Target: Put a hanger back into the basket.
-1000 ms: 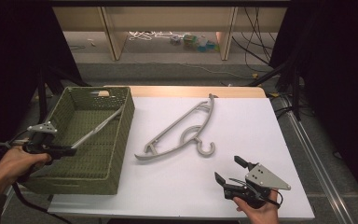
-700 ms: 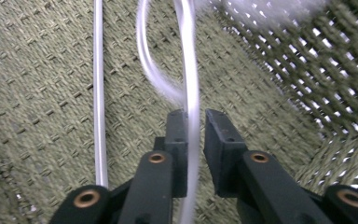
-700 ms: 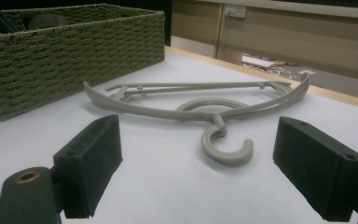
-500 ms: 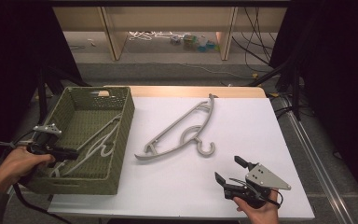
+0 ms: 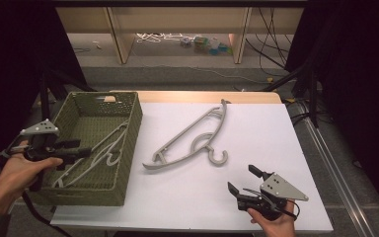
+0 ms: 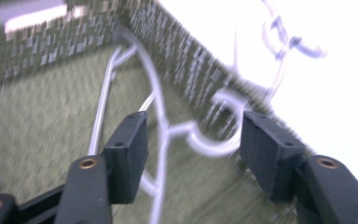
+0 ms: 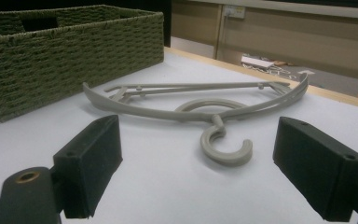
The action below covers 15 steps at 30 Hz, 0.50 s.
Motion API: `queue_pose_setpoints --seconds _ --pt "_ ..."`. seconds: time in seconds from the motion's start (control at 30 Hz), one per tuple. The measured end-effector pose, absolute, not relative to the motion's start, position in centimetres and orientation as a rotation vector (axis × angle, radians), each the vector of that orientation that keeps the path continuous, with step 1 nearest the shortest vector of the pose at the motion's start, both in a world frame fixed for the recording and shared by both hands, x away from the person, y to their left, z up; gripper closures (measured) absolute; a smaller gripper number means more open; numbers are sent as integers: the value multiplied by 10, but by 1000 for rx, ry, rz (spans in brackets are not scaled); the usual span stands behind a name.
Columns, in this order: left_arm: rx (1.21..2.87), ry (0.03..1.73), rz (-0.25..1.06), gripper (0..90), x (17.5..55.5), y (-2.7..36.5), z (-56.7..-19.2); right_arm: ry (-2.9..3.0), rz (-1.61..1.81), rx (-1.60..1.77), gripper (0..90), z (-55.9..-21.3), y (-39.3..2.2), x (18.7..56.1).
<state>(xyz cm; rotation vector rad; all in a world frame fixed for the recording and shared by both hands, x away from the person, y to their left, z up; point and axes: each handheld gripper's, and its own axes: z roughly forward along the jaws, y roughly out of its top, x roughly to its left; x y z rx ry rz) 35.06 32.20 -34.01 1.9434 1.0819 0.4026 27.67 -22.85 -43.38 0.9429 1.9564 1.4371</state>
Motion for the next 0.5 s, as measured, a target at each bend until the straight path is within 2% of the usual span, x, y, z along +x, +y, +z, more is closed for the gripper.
queue_pose_setpoints --seconds 0.2,0.37,0.5 --pt "1895 1018 437 343 338 297 -326 1948 1441 939 162 -434 -228 276" --pt "1906 981 464 315 334 278 -327 1949 1446 939 162 -433 -228 276" --pt "1854 954 482 309 330 266 -326 1944 1469 940 162 -434 -228 276"
